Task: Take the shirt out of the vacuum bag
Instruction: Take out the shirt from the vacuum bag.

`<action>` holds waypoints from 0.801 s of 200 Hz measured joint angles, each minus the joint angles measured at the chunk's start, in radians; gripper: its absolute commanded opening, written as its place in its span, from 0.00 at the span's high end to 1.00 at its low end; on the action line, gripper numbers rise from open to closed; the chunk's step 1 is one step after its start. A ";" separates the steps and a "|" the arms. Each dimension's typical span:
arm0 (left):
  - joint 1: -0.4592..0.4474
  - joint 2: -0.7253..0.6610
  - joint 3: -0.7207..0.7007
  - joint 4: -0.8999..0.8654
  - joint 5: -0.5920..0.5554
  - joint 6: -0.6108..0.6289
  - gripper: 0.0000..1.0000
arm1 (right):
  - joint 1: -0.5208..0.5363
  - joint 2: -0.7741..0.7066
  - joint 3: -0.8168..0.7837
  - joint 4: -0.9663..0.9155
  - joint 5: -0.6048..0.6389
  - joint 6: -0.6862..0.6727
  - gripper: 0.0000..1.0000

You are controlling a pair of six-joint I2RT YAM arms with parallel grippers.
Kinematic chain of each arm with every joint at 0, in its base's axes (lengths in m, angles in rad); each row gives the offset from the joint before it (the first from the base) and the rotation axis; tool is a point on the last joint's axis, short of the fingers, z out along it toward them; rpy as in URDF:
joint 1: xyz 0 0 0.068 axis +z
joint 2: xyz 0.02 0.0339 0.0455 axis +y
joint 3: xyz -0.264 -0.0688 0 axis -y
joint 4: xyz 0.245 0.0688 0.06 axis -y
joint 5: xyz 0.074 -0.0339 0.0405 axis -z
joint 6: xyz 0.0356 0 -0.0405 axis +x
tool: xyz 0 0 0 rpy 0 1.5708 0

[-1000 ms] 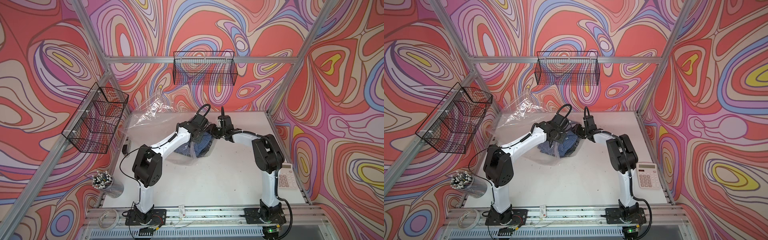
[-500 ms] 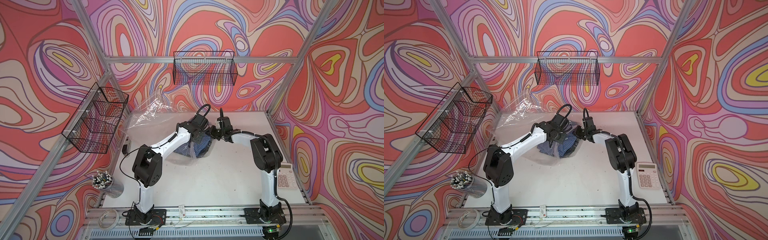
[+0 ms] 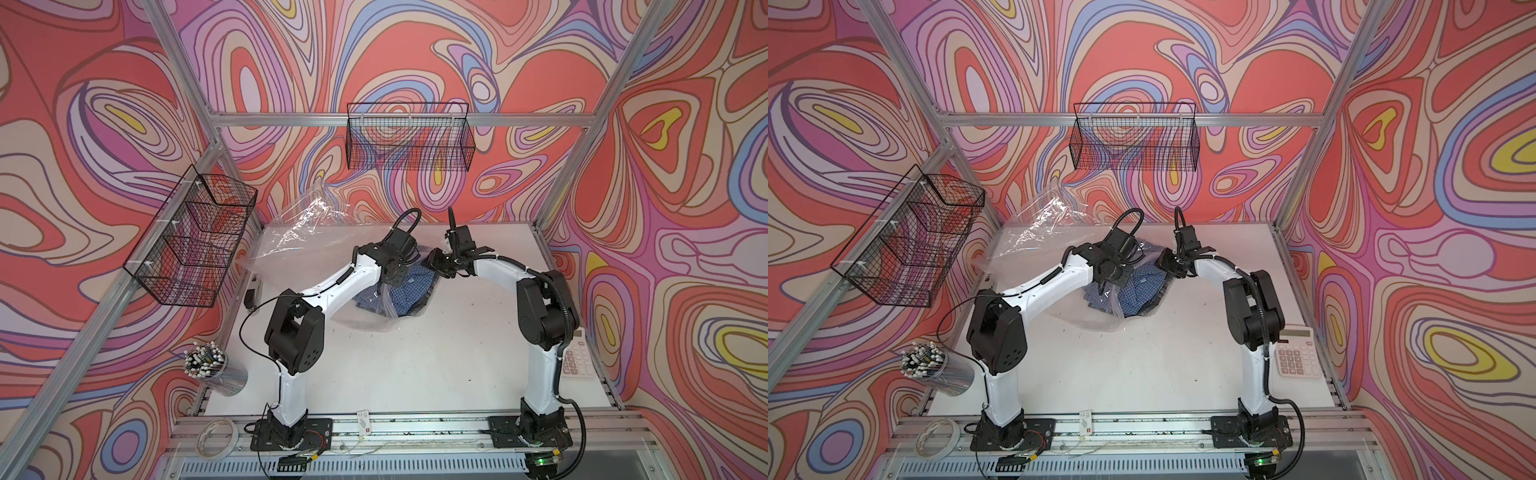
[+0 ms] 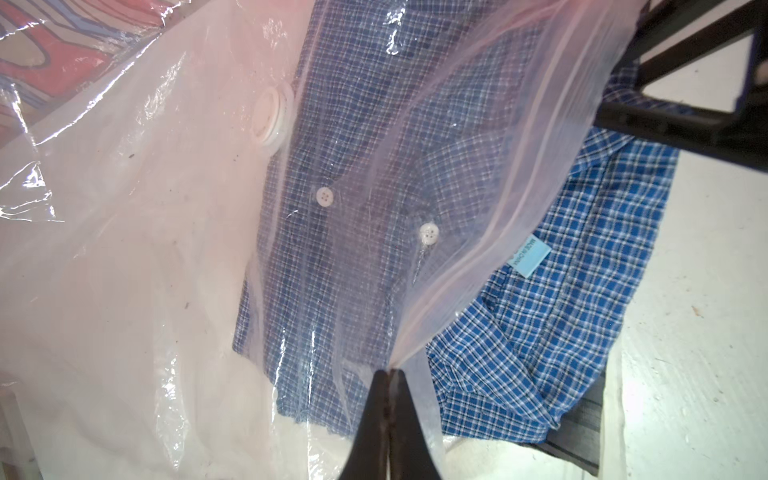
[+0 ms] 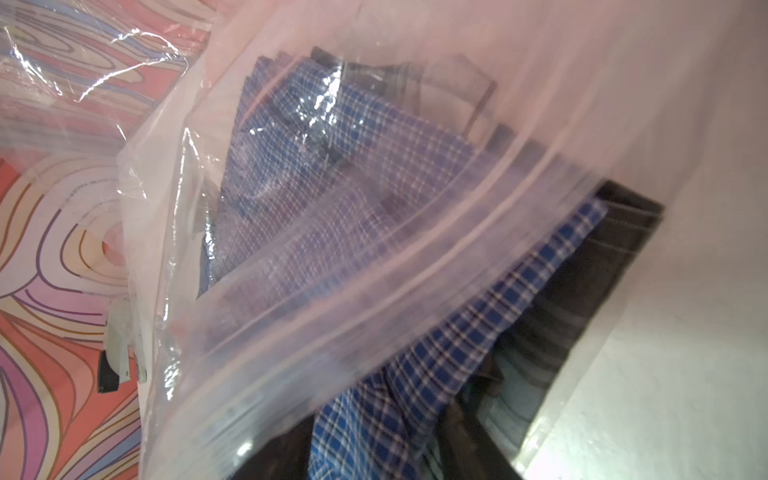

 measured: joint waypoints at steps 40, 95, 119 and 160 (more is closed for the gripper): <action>0.000 0.000 0.001 0.000 0.003 0.000 1.00 | 0.002 -0.011 -0.063 0.048 -0.042 0.027 0.56; 0.000 0.000 0.009 -0.002 0.011 0.000 1.00 | 0.003 -0.011 -0.105 0.185 -0.081 0.105 0.88; 0.000 0.000 0.009 -0.001 0.011 0.000 1.00 | 0.008 -0.010 -0.100 0.235 -0.093 0.143 1.00; 0.000 0.000 0.006 0.000 0.010 0.000 1.00 | 0.012 -0.021 -0.061 0.167 -0.081 0.118 1.00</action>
